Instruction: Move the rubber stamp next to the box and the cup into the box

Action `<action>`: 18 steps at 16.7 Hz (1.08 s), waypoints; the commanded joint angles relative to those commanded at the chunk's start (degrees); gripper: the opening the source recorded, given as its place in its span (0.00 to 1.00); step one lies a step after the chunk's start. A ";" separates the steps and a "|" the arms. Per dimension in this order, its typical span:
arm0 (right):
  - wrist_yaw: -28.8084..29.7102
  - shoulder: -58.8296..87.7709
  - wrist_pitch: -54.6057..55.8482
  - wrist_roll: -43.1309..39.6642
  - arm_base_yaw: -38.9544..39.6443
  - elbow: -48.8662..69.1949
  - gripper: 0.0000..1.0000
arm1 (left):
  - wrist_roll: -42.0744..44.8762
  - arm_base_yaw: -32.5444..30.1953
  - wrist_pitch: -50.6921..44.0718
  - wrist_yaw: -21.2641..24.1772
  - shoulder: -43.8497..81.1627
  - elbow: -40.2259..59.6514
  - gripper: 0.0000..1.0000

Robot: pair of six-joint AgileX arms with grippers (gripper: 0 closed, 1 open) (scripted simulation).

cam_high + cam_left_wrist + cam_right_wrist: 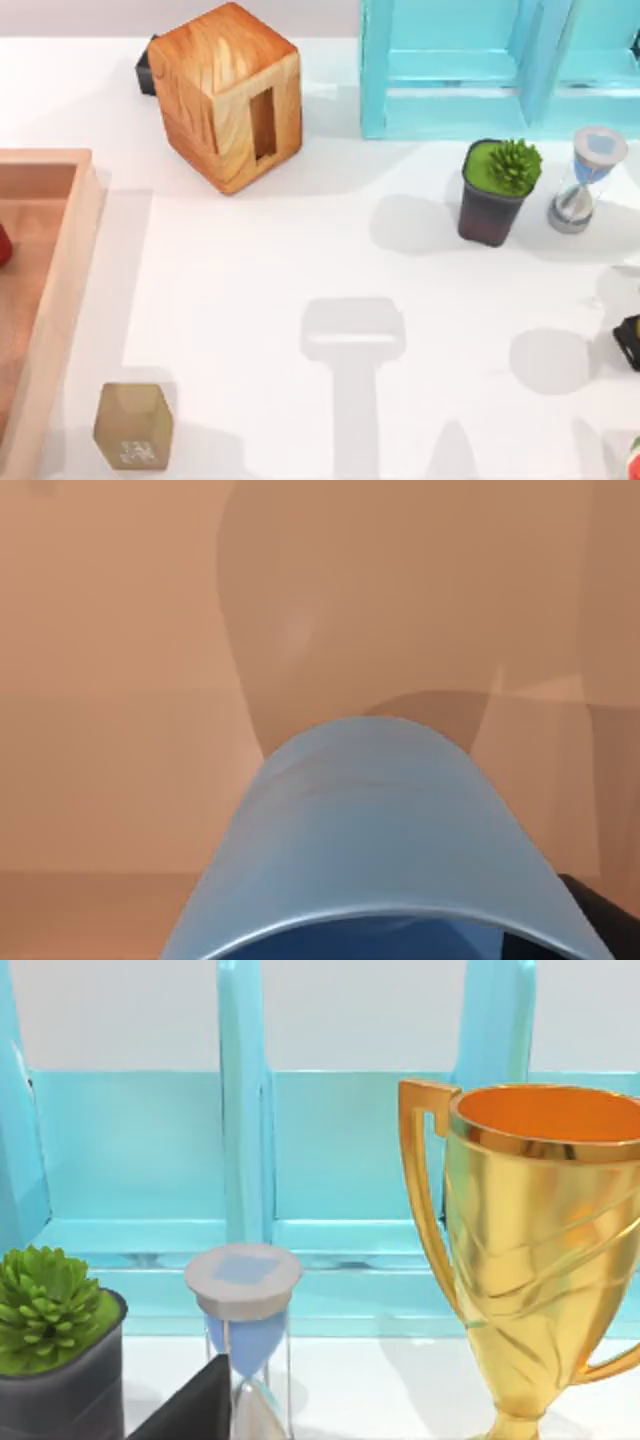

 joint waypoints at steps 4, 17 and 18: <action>0.00 0.00 0.00 0.00 0.00 0.00 1.00 | 0.00 0.00 0.00 0.00 0.00 0.00 0.08; 0.00 0.00 0.00 0.00 0.00 0.00 1.00 | 0.00 0.00 0.00 0.00 0.00 0.00 1.00; 0.00 0.00 0.00 0.00 0.00 0.00 1.00 | 0.00 0.00 0.00 0.00 0.00 0.00 1.00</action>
